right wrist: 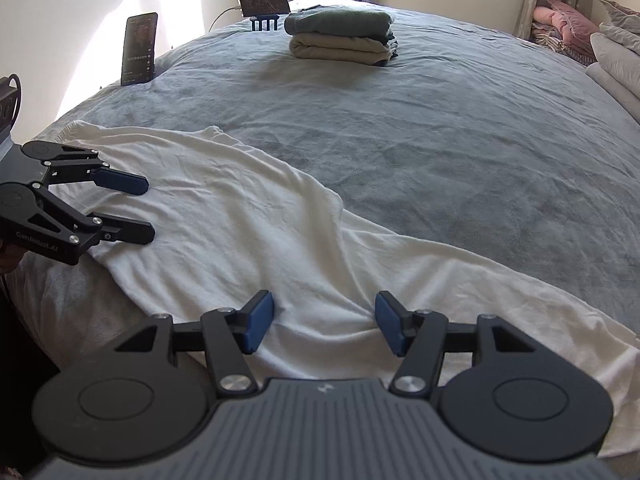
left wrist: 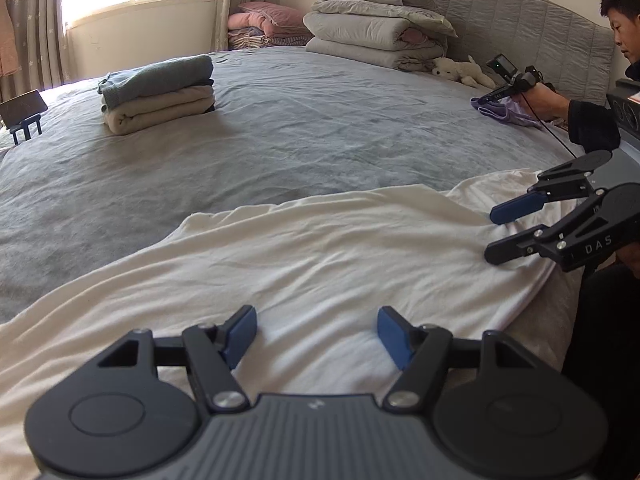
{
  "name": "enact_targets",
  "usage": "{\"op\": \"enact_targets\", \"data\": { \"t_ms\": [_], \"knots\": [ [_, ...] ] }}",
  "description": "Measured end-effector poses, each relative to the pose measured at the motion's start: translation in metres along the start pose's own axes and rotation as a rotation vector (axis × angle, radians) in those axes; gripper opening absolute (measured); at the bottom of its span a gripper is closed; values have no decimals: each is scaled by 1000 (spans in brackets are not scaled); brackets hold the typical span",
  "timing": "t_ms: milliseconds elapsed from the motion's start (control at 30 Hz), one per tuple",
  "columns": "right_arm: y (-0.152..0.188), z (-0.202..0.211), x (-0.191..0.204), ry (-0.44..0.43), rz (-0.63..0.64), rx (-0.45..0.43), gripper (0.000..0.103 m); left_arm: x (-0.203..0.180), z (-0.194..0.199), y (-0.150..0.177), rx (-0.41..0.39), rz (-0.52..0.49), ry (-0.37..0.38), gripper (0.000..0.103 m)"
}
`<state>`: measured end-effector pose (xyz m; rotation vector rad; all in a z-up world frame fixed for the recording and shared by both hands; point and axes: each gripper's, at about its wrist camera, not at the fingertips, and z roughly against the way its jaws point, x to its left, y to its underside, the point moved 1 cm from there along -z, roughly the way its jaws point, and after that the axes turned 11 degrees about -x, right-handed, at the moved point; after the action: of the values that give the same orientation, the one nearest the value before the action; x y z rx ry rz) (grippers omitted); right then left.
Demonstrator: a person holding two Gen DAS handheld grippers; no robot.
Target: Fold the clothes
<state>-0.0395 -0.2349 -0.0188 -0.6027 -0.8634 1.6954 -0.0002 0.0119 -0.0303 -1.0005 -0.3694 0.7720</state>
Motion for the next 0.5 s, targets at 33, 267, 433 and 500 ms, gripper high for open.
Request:
{"op": "enact_targets", "data": {
  "t_ms": [33,267,433,500],
  "knots": [
    [2,2,-3,8,-4,9,63,0,1,0,3,1,-3,69],
    [13,23,-24,64,-30,32,65,-5,10,-4,25,-11,-28,69],
    [21,45,-49,120,-83,0,65,-21,9,-13,-9,-29,5,69],
    [23,53,-61,151,-111,-13,65,-29,5,-19,-23,-38,26,69]
  ]
}}
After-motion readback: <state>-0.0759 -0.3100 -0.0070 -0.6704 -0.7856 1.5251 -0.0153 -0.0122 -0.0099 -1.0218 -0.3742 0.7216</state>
